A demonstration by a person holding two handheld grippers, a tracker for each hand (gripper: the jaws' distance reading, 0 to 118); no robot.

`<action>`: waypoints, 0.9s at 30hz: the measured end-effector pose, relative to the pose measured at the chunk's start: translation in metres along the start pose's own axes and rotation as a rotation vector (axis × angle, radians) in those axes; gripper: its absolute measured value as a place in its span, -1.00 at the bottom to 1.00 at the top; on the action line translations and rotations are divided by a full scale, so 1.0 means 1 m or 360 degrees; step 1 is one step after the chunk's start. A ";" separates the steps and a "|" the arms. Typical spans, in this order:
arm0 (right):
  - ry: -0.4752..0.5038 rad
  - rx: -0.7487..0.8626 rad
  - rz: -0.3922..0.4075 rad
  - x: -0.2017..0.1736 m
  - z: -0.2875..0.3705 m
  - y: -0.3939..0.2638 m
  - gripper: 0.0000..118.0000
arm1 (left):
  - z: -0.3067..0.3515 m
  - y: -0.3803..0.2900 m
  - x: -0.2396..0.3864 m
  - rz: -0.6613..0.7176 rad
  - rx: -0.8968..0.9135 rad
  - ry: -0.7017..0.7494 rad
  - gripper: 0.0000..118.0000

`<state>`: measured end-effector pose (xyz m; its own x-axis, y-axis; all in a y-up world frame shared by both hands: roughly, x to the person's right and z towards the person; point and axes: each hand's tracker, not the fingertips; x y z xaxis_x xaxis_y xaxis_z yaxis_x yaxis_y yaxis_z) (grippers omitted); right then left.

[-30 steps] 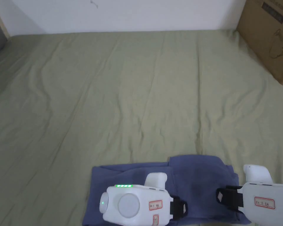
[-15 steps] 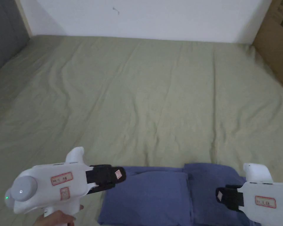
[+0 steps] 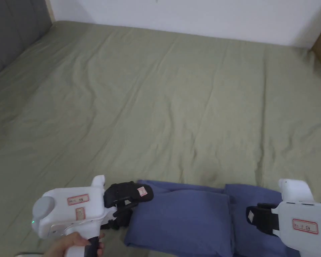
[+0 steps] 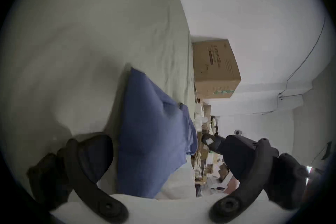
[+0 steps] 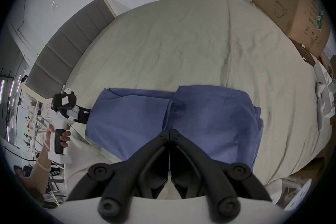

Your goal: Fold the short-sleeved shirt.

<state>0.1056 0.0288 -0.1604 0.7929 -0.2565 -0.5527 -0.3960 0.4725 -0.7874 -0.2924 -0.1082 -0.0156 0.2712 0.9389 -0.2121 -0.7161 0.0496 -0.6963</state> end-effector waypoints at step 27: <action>0.0082 -0.0027 -0.0163 -0.007 -0.013 0.004 -1.00 | 0.196 0.094 -0.013 -0.0158 0.0143 0.0731 -0.80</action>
<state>0.0924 0.0210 -0.1630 0.8051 -0.3459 -0.4818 -0.3221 0.4270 -0.8449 -0.4888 -0.0491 0.0561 0.5829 0.6814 -0.4426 -0.7195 0.1798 -0.6708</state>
